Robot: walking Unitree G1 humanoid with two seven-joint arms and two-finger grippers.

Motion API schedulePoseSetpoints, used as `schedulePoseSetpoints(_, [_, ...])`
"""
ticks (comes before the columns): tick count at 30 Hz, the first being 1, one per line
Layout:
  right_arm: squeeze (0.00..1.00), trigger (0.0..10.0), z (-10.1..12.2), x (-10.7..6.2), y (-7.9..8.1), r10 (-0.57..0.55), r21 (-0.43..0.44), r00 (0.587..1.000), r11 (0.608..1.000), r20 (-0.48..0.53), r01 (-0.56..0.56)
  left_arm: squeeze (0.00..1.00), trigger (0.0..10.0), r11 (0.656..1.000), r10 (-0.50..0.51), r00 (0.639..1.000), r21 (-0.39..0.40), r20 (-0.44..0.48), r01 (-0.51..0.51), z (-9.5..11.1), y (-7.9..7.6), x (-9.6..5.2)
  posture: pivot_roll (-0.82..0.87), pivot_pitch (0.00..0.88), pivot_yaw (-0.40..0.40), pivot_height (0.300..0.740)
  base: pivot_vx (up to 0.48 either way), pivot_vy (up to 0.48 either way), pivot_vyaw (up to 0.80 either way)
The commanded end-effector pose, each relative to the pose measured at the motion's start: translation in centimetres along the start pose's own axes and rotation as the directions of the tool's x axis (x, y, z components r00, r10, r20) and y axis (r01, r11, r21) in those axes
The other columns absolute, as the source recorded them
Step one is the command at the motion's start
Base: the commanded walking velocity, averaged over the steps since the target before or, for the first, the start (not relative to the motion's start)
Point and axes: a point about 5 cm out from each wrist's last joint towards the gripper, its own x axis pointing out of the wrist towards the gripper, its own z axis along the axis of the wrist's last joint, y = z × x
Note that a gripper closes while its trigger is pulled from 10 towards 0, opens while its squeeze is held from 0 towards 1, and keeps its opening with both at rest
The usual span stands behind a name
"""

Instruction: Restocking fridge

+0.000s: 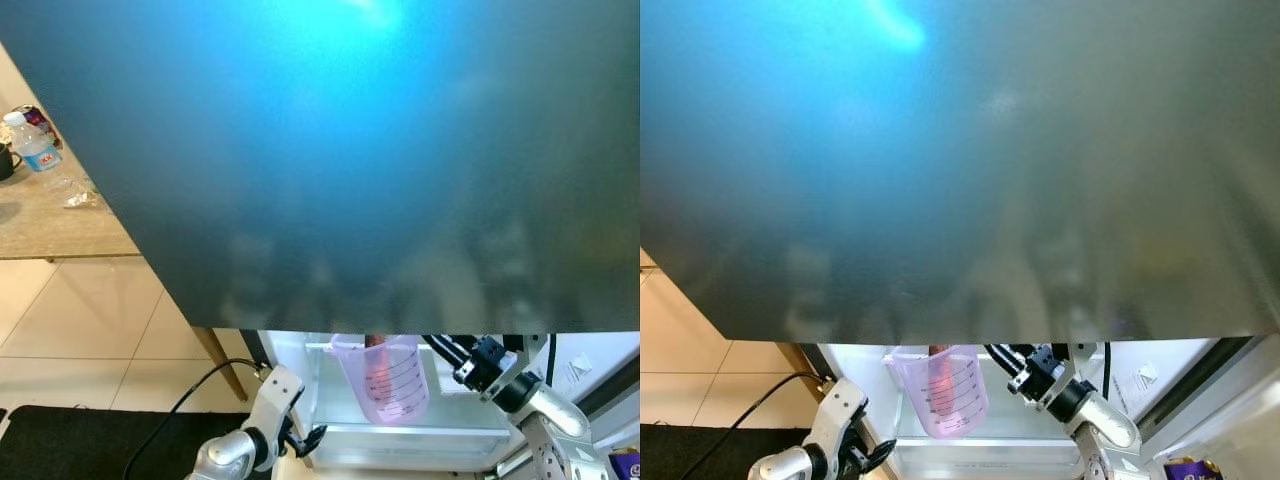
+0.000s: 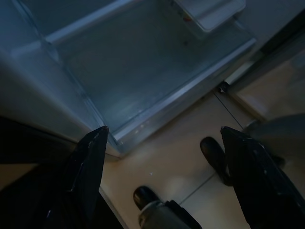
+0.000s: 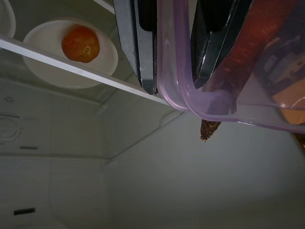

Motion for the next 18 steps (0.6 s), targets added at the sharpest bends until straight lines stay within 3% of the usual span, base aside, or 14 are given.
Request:
schedulePoseSetpoints(1, [0.0, 10.0, 0.3, 0.0, 0.0, -0.005, -0.001, 0.999, 1.0, 0.033, 0.005, 0.0, 10.0, 1.0, -0.005, 0.999, 0.018, 0.038, 0.005, 0.9, -0.2, 0.5, -0.05, 0.047, 0.081, 0.67, 0.0, 0.0, 0.0])
schedulePoseSetpoints(9, [0.0, 10.0, 0.3, -0.1, -0.1, -0.008, -0.007, 1.0, 1.0, 0.028, 0.009, 0.0, 10.0, 1.0, -0.009, 0.998, 0.017, 0.066, 0.008, 1.5, -0.2, 0.7, -0.05, 0.048, 0.083, 0.67, 0.0, 0.0, 0.0])
schedulePoseSetpoints(18, [0.0, 10.0, 0.3, -0.4, -0.7, -0.035, -0.022, 0.999, 0.999, 0.023, 0.036, 0.0, 10.0, 0.997, -0.071, 0.991, 0.026, 0.112, 0.069, 2.3, -1.1, 1.3, -0.05, 0.049, 0.085, 0.635, 0.0, 0.0, 0.0])
